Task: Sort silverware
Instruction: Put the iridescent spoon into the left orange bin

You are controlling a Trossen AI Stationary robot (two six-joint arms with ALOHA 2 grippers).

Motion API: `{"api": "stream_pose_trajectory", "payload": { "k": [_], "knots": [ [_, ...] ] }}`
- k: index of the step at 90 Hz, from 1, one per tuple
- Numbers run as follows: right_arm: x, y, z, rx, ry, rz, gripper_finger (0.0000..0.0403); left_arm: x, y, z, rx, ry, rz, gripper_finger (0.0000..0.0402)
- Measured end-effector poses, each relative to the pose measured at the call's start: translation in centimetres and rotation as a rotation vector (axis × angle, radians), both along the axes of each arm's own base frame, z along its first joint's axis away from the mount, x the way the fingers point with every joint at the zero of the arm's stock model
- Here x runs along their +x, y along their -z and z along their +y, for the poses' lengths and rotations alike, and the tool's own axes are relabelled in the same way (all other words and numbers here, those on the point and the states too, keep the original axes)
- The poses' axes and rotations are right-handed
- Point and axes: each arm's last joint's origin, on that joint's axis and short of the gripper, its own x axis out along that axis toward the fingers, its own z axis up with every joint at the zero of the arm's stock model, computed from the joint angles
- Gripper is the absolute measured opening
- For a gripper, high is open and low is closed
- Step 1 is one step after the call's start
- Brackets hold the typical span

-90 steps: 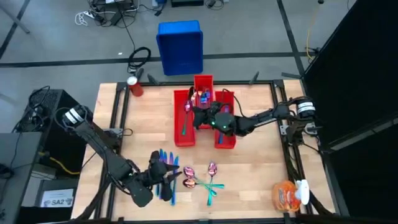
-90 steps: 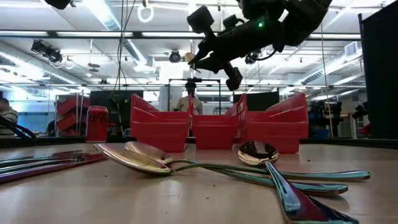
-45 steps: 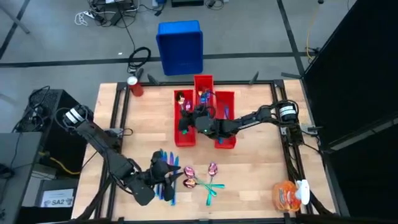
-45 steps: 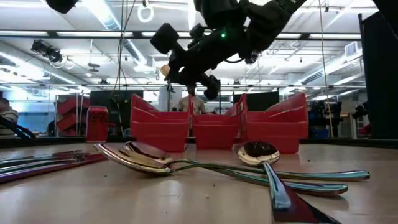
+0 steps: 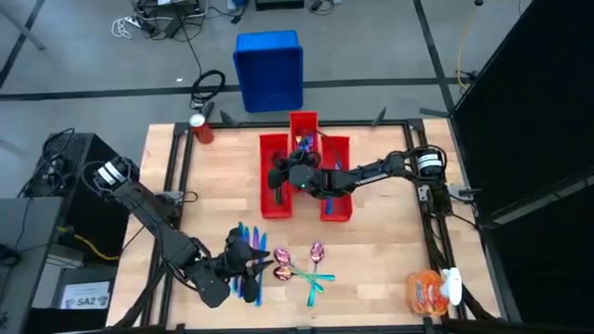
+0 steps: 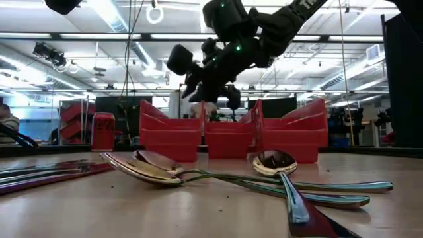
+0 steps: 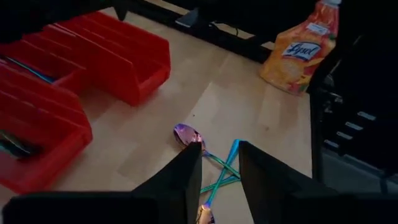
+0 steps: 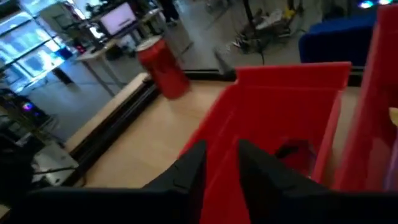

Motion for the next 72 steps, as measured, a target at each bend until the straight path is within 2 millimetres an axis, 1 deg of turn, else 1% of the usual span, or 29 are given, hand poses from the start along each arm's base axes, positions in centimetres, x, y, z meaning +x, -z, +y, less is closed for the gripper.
{"api": "stream_pose_trajectory", "payload": {
  "k": [6, 13, 18, 23, 29, 34, 44, 52, 56, 62, 67, 72],
  "knots": [
    [0.0, 0.0, -0.1, -0.007, -0.043, 0.023, 0.0093, 0.0, 0.0, 0.0, -0.002, 0.003, 0.002, 0.0090],
    [0.1, -0.8, 0.0, -0.043, -0.154, 0.047, 0.0105, 0.0, 0.0, 0.0, -0.005, 0.008, 0.005, 0.0090],
    [0.0, -2.0, 0.4, -0.094, -0.280, 0.066, 0.0113, -0.1, 0.0, -0.1, -0.004, 0.013, 0.005, 0.0090],
    [-0.3, -3.4, 1.0, -0.159, -0.448, 0.092, 0.0118, -0.2, 0.0, -0.2, 0.002, 0.020, 0.007, 0.0090],
    [-1.0, -5.0, 2.2, -0.200, -0.639, 0.120, 0.0122, -0.4, 0.1, -0.4, 0.007, 0.029, 0.011, 0.0090],
    [-1.9, -6.2, 3.4, -0.188, -0.744, 0.148, 0.0122, -0.6, 0.1, -0.6, 0.007, 0.036, 0.011, 0.0090],
    [-4.5, -9.0, 6.2, -0.197, -0.848, 0.219, 0.0114, -0.7, 0.1, -0.8, -0.002, 0.045, 0.013, 0.0090],
    [-7.2, -11.0, 8.6, -0.239, -0.902, 0.308, 0.0103, -0.2, 1.0, -1.2, -0.028, 0.052, 0.027, 0.0090],
    [-8.5, -11.9, 9.9, -0.238, -0.939, 0.327, 0.0096, 0.5, 1.9, -1.4, -0.047, 0.060, 0.049, 0.0090],
    [-10.6, -13.7, 12.0, -0.229, -0.999, 0.290, 0.0087, 1.7, 3.3, -1.6, -0.091, 0.091, 0.093, 0.0090],
    [-12.3, -15.2, 13.8, -0.255, -1.040, 0.243, 0.0078, 2.9, 4.5, -1.4, -0.117, 0.106, 0.122, 0.0090],
    [-13.9, -16.4, 15.5, -0.300, -1.046, 0.210, 0.0070, 4.0, 5.3, -1.2, -0.131, 0.108, 0.149, 0.0090]
  ]
}}
